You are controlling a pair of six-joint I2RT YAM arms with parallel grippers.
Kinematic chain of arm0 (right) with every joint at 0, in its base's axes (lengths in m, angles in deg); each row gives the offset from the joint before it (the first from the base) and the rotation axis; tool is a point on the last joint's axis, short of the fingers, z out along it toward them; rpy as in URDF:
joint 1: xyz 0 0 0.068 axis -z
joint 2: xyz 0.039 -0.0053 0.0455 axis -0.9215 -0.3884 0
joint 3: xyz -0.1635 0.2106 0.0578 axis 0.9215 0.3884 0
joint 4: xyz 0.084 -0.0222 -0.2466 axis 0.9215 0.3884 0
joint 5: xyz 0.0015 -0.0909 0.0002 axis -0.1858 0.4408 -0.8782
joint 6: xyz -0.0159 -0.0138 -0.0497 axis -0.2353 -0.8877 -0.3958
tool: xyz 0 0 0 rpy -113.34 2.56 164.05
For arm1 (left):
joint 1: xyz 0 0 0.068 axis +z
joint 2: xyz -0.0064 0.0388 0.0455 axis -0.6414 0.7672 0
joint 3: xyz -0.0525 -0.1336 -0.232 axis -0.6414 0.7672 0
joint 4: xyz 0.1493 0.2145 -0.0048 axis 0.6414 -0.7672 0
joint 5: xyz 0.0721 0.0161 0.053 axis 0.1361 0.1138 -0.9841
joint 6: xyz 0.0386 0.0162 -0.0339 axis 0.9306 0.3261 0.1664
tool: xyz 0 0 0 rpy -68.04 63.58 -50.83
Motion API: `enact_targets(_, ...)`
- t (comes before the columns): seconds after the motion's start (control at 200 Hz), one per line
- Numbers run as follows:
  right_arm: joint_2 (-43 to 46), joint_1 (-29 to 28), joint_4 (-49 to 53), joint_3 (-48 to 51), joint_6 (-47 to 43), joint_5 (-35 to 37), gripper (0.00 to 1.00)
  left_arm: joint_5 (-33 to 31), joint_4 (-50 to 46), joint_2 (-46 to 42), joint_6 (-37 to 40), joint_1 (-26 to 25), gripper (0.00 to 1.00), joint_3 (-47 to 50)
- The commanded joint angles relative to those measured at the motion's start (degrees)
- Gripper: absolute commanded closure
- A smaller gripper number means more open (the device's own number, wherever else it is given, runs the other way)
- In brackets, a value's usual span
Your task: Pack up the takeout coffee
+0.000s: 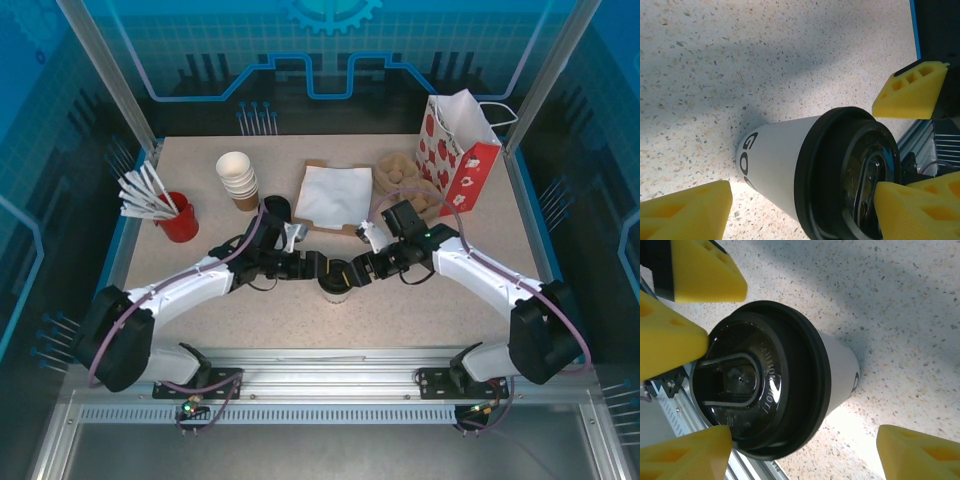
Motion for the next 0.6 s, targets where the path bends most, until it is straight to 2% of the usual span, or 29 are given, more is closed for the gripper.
enact_targets(0.0,-1.1,1.1,-2.8,1.2,0.7,-2.5,0.25,1.9,1.7,1.5,0.3,-0.3,0.28,-1.5)
enact_targets(0.425,-4.1,2.5,-7.0,7.2,1.5,-1.6,0.44,-0.6,2.3,3.2,0.9,-0.3,0.39,3.1)
enact_targets(0.595,-3.9,2.4,-7.0,6.8,2.1,-2.1,0.48,-0.5,2.6,2.8,0.5,-0.2,0.41,2.7)
